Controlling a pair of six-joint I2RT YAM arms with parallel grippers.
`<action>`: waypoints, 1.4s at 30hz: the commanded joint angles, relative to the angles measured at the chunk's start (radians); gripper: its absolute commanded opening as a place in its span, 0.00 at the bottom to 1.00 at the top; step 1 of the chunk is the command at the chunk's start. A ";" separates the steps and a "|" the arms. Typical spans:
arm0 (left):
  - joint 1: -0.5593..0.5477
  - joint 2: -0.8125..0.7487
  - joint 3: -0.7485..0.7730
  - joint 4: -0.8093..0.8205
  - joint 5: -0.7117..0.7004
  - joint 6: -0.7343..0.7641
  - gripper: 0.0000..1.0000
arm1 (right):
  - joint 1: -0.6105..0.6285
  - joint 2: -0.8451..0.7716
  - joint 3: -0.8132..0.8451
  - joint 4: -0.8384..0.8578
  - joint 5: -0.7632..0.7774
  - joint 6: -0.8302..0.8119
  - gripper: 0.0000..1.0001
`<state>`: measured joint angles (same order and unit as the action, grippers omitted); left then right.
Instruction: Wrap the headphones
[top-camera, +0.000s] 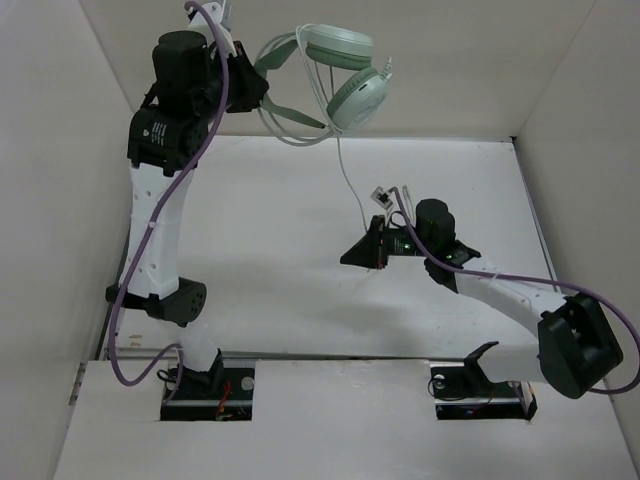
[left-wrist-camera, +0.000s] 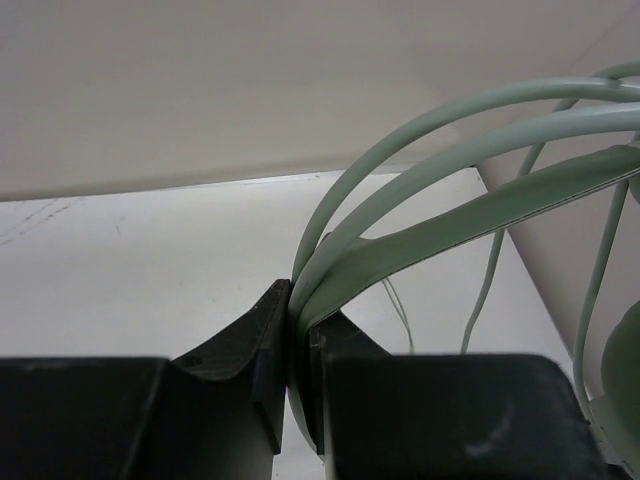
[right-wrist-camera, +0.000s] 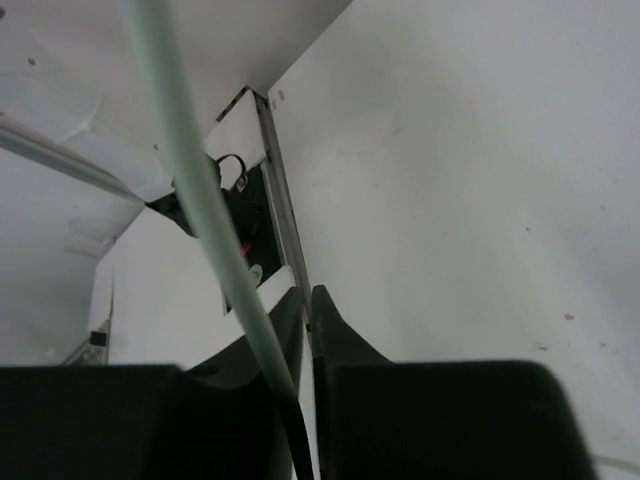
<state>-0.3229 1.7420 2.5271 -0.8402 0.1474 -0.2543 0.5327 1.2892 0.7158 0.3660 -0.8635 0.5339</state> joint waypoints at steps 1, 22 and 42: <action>0.003 -0.030 -0.007 0.136 -0.110 -0.062 0.00 | 0.029 -0.004 0.074 -0.015 -0.020 -0.063 0.08; -0.113 -0.079 -0.401 0.346 -0.759 0.325 0.00 | 0.163 0.015 0.773 -0.921 0.463 -1.024 0.00; -0.273 -0.104 -0.642 0.287 -0.741 0.418 0.00 | 0.250 0.105 0.907 -0.555 1.092 -1.773 0.00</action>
<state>-0.5804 1.7069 1.8950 -0.5972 -0.5991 0.1696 0.8032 1.4021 1.5768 -0.4248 0.0685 -1.0435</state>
